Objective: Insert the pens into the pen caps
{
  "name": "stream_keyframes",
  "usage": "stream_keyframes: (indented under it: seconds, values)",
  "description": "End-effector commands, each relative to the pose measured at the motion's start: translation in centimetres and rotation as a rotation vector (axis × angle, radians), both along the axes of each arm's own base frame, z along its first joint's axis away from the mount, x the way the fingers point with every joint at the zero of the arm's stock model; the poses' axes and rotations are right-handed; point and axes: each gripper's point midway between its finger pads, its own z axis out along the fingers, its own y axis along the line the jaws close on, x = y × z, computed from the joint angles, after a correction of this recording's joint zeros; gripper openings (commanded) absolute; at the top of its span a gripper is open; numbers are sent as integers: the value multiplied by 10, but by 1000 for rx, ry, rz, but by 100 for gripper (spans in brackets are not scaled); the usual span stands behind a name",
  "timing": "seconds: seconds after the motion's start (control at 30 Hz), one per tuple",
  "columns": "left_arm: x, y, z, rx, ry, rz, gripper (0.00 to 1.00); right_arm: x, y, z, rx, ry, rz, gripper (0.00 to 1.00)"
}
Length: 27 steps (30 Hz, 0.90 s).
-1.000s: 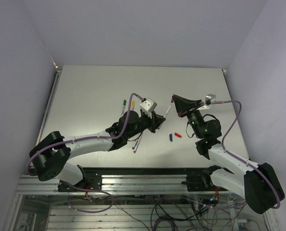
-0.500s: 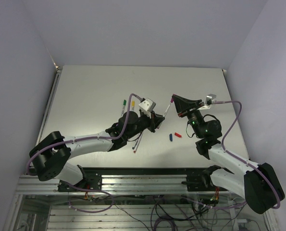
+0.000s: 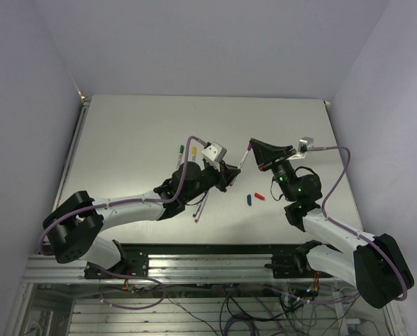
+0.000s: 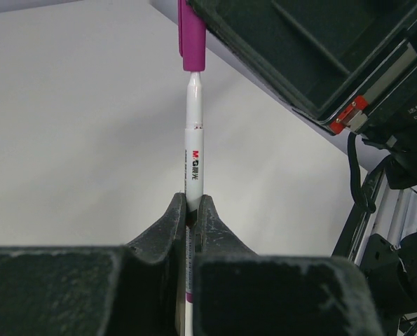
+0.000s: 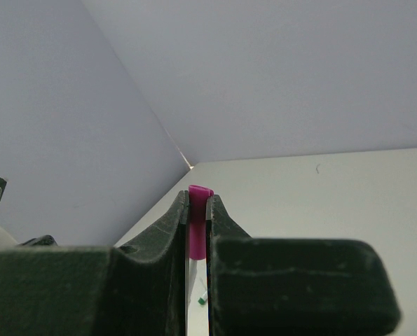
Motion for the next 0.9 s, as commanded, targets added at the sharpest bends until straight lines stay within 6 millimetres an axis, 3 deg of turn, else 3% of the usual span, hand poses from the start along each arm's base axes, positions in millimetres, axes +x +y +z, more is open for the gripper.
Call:
stream_keyframes:
  seconds: [0.0,0.3,0.5,0.63,0.87]
  values:
    - [-1,-1,16,-58,-29,1,7,-3,0,1,14,-18,11,0]
    - [3,-1,14,-73,-24,22,7,-6,5,-4,21,5,47,0]
    - [11,-1,17,-105,-25,59,7,-14,22,-13,13,44,153,0]
    - [18,0,21,-132,-25,92,7,-16,32,-24,-17,87,213,0]
    - [29,9,49,-187,-75,136,7,-13,38,-56,-101,193,224,0]
